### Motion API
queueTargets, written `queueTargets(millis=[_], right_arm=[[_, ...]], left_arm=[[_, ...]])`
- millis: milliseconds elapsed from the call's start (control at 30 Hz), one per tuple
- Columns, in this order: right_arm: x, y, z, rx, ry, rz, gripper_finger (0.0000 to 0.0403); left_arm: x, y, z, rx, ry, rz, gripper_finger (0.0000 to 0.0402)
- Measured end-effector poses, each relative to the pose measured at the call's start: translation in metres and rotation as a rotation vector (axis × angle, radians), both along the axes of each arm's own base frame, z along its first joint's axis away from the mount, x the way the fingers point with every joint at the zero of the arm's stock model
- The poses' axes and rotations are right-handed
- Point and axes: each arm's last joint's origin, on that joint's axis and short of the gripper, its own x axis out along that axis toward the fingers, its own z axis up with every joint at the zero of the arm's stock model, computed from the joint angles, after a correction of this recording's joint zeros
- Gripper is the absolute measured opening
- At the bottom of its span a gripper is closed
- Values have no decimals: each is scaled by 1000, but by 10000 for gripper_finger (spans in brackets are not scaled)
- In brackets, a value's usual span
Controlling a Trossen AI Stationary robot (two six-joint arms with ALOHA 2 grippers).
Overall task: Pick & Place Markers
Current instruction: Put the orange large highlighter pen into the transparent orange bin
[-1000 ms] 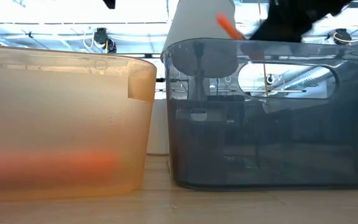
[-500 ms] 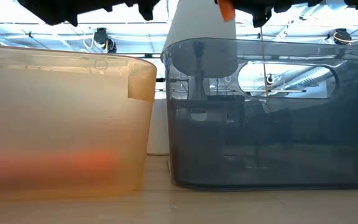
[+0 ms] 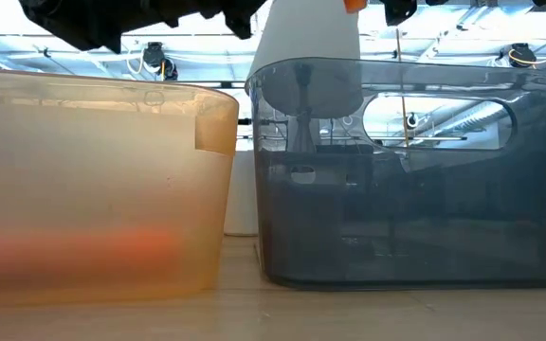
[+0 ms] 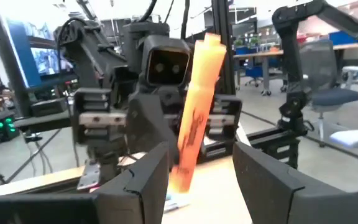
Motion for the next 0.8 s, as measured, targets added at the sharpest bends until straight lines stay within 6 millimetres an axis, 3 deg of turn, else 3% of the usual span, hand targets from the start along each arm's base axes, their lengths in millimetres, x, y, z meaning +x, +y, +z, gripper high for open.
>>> queueTargets(millis=[400,800], right_arm=[[-5,0,-9,17,12,6,48],[-5,0,-8,29,-4,6,48]], left_arm=[[57,-25,5,70,-22,-2,184],[67,-26,8,92,-22,9,170]])
